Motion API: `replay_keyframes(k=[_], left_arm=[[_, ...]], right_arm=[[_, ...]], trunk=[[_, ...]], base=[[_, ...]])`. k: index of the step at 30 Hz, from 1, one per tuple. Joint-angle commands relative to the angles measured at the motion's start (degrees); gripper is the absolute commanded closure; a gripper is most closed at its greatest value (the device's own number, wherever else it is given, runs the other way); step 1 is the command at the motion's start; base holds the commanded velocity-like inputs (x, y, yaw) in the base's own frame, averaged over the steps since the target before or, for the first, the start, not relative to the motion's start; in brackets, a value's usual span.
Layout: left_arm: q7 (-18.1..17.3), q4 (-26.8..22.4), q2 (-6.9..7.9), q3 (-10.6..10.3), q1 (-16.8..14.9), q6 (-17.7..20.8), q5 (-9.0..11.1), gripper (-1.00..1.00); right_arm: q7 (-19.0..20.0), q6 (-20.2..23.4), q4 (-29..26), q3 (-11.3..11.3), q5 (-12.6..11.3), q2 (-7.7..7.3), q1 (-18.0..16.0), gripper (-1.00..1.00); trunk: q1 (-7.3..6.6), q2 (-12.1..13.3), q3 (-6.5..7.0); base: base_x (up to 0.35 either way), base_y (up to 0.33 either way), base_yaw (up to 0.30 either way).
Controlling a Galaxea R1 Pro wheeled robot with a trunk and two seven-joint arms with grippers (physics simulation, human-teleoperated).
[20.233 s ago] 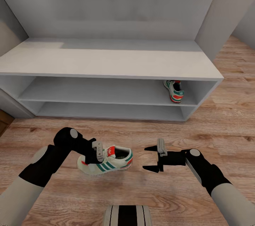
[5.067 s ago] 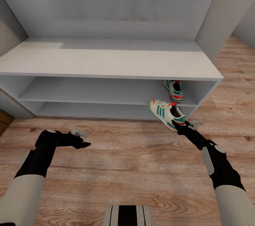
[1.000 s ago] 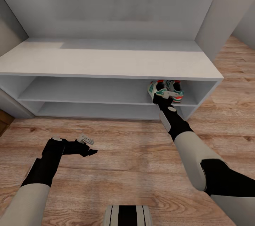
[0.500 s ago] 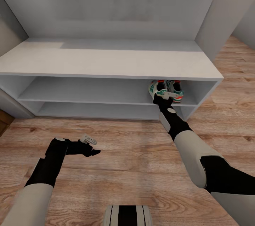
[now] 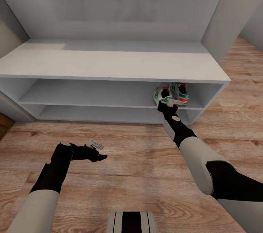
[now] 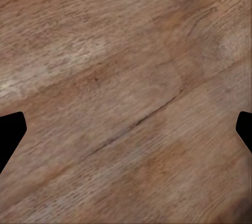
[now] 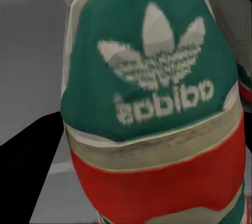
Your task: Pick up the two gym shoes and the two sandals from the corridor floor and place them onto the hallstand (shoe rack) in the corridor, making sure they are on the rack and not on the floor. Arrange them so the two gym shoes are next to each other and the two sandals are next to each other.
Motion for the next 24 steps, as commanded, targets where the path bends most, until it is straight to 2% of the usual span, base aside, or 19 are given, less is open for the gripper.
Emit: replay_keyframes(k=[1, 16, 24], left_arm=[[0.0, 0.0, -0.03, 0.0, 0.0, 0.0, 0.0, -1.0], [0.02, -0.02, -0.39, -0.03, 0.02, 0.1, 0.0, -1.0], [-0.01, -0.07, -0.9, -0.08, 0.11, -0.04, -0.06, -1.0]], right_arm=[[-0.01, -0.28, 0.29, 0.03, 0.03, 0.0, 0.0, 1.0], [0.31, -1.32, 1.42, 0.05, 0.03, 0.07, 0.02, 1.0], [0.36, -1.34, 1.44, 0.04, 0.03, 0.06, -0.06, 1.0]], trunk=[[0.0, 0.0, 0.0], [0.0, 0.0, 0.0], [0.0, 0.0, 0.0]], base=[[0.0, 0.0, 0.0], [0.003, 0.0, 0.0], [0.159, 0.0, 0.0]])
